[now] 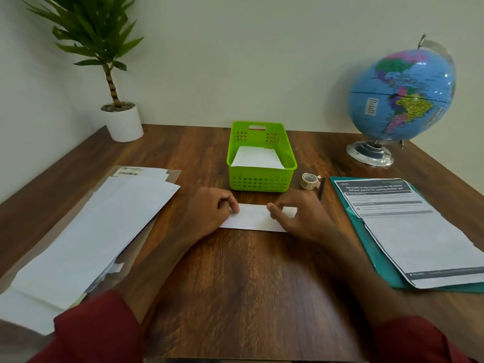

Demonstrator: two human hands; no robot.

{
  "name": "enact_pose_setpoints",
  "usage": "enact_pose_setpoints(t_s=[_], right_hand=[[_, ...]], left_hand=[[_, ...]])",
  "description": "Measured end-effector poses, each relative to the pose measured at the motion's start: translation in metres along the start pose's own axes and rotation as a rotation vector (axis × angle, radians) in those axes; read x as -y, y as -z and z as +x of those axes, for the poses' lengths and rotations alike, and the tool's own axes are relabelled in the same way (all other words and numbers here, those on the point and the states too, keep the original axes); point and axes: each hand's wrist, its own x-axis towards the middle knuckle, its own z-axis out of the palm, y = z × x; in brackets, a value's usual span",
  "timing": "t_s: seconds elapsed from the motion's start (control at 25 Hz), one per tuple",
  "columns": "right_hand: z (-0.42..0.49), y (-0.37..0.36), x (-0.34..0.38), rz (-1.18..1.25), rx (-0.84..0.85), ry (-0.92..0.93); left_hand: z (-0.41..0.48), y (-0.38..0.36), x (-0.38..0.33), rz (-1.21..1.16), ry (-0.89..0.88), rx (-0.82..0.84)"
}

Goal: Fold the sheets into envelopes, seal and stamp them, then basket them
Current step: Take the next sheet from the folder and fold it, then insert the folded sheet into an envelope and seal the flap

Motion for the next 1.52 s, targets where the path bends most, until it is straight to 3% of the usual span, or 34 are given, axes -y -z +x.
enact_pose_setpoints(t_s=[0.28,0.56,0.68,0.76,0.96,1.2,1.36,1.52], right_hand=[[-0.005,-0.059,0.054,-0.225,-0.03,0.35],[-0.001,-0.07,0.063,-0.168,0.06,0.388],[0.003,-0.081,0.075,-0.143,0.056,0.44],[0.008,-0.09,0.088,-0.131,0.089,0.475],[0.011,-0.098,0.097,-0.082,0.139,0.469],[0.007,-0.092,0.094,-0.037,0.143,0.411],[0.007,-0.089,0.096,0.0,0.15,0.407],[0.005,-0.088,0.101,0.061,0.093,0.39]], left_hand=[[-0.019,0.014,-0.018,0.051,0.092,-0.304],[-0.076,0.062,-0.006,0.406,0.477,-0.35],[-0.103,0.1,0.01,0.685,0.802,-0.115],[-0.119,0.113,0.014,0.705,0.923,-0.003],[-0.138,0.113,0.004,0.793,0.669,-0.04],[-0.128,0.132,0.005,0.892,0.575,-0.082],[-0.118,0.165,0.0,0.836,0.409,-0.375],[-0.101,0.181,-0.029,0.479,0.337,-0.728]])
